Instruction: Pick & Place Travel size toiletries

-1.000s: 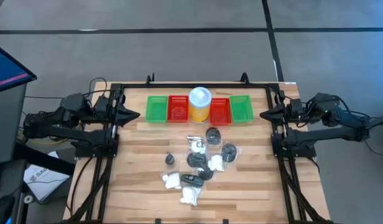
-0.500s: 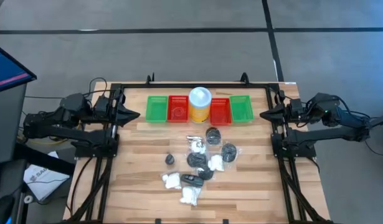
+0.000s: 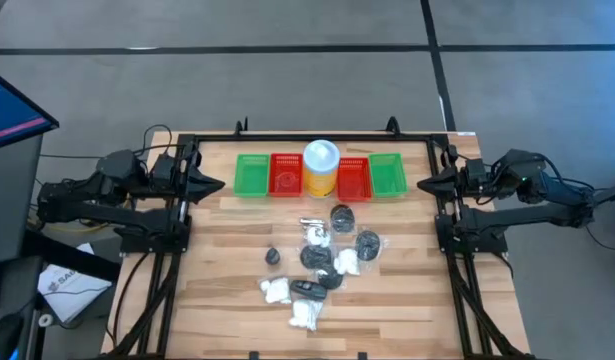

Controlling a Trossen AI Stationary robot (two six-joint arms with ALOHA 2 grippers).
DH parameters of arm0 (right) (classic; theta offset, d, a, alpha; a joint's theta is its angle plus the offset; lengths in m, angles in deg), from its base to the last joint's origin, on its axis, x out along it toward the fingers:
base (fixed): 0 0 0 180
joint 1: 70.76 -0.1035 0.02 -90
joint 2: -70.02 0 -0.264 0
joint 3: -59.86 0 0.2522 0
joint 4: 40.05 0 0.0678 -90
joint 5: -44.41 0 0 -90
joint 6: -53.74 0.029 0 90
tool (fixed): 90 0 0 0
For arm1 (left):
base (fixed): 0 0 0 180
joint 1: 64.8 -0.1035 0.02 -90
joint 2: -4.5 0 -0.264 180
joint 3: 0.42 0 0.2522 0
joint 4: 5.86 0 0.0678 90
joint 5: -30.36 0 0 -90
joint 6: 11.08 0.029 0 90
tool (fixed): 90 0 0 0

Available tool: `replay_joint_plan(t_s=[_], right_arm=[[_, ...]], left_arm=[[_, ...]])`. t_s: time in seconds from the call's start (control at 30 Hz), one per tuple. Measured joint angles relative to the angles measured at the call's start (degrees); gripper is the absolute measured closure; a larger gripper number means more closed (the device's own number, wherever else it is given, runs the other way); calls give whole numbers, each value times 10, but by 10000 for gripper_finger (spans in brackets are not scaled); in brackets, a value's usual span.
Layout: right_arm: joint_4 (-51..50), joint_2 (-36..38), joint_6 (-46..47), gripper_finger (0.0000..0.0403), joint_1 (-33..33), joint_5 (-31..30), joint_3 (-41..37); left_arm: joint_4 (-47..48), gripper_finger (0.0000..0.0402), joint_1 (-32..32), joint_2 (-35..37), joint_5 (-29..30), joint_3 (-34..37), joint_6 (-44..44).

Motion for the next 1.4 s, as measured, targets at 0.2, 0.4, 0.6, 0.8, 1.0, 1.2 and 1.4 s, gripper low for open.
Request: replay_joint_plan(t_s=[0.2,0.4,0.6,0.8,1.0,1.2,1.4], right_arm=[[0,0,-72,403,0,0,0],[4,0,-214,403,1,0,0],[4,0,-234,403,1,0,0],[12,0,-235,403,1,0,0],[20,-8,-209,403,-5,0,0],[15,-43,-146,403,-17,2,-2],[-19,-96,-117,403,-19,2,-3]], left_arm=[[-1,402,0,0,0,0,0],[-6,402,0,0,0,0,0],[-34,402,0,-14,0,0,0],[-44,402,0,-50,0,0,-17],[-56,402,4,-136,-21,0,-22],[-59,402,48,-217,-75,0,-62],[-60,402,90,-290,-79,0,-64]])
